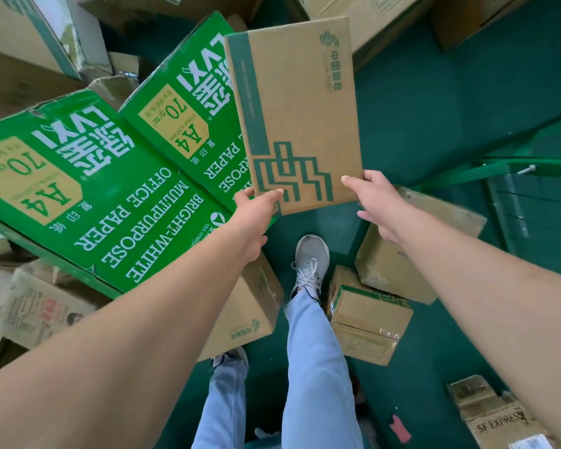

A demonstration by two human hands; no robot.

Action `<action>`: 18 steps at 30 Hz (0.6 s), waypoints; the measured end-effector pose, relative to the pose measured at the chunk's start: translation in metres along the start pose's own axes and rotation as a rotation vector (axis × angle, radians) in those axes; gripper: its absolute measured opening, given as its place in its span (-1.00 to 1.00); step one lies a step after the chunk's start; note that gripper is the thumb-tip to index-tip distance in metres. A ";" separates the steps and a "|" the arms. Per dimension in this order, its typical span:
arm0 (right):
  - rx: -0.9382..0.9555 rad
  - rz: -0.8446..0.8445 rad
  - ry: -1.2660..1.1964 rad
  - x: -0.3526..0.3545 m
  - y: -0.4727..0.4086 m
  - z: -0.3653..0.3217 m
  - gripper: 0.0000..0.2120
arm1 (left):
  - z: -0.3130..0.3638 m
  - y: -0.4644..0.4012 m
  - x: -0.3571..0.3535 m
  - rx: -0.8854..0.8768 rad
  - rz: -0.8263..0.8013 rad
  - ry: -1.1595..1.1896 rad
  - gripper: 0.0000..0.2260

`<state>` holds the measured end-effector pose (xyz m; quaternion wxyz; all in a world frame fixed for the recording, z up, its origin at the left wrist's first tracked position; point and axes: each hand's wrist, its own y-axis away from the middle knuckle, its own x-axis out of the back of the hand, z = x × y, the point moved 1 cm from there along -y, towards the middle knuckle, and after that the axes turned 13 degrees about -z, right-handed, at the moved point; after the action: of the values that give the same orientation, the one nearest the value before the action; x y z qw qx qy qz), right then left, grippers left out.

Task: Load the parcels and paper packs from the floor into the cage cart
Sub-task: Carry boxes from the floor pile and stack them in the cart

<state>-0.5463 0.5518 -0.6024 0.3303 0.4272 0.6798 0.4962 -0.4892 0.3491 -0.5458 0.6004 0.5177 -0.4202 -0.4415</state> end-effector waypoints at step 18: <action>0.341 0.151 -0.130 -0.043 0.286 0.002 -0.26 | -0.023 0.252 0.030 -0.228 -0.151 -0.142 -0.42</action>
<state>-0.4541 0.5542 -0.3285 0.2579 0.5579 0.6974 0.3686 -0.4356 0.3448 -0.2965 0.5893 0.4437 -0.3684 -0.5658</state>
